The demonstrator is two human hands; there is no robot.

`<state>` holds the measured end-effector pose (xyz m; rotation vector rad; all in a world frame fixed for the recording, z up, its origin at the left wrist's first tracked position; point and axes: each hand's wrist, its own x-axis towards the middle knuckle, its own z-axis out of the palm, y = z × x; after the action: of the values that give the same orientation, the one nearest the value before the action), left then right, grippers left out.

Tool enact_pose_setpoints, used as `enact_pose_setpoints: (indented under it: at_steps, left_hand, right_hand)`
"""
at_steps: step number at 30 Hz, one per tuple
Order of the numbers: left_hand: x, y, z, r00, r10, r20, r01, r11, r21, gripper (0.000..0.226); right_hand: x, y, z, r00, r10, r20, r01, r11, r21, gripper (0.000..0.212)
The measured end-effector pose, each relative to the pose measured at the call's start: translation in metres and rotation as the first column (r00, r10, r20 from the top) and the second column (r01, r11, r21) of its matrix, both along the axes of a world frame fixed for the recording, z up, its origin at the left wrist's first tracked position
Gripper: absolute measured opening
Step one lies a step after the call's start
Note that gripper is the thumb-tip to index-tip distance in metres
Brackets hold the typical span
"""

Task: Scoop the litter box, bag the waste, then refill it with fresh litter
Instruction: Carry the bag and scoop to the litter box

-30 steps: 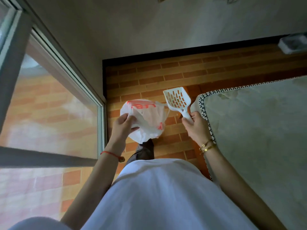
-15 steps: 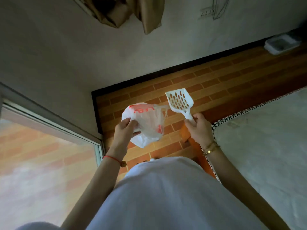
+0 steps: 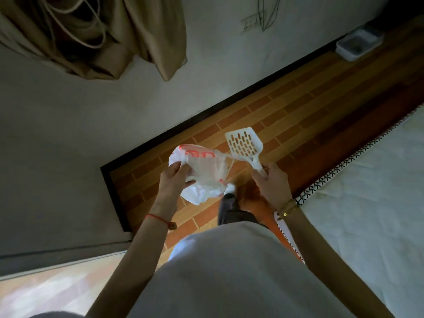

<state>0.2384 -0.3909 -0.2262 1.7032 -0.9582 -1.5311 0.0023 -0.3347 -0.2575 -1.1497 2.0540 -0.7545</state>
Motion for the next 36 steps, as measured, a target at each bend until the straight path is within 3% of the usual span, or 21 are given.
enact_pose_setpoints:
  at_steps: [13,15,20,25,36]
  left_hand:
    - [-0.130,-0.224,0.021,0.989,-0.151,-0.003,0.151,0.988,-0.017,0.027]
    - [-0.153,-0.253,0.020,0.988,-0.155,0.029,0.155,0.988,0.001,0.026]
    - [-0.212,-0.310,0.030,0.951,-0.302,-0.067,0.300,0.953,-0.036,0.012]
    - [-0.283,-0.370,0.028,0.922,-0.386,0.030,0.383,0.921,0.066,0.029]
    - [-0.452,-0.518,0.026,0.843,-0.536,-0.047,0.537,0.843,0.015,0.030]
  right_hand:
    - [-0.112,-0.199,0.022,0.997,-0.076,-0.003,0.076,0.997,0.019,0.027]
    - [-0.129,-0.217,0.027,0.991,-0.134,0.021,0.134,0.991,0.014,0.028]
    - [-0.173,-0.251,0.032,0.961,-0.276,0.028,0.276,0.961,-0.002,0.026]
    - [-0.222,-0.278,0.022,0.914,-0.406,0.009,0.407,0.914,-0.012,0.022]
    - [-0.373,-0.396,0.012,0.803,-0.596,0.029,0.596,0.803,-0.010,0.035]
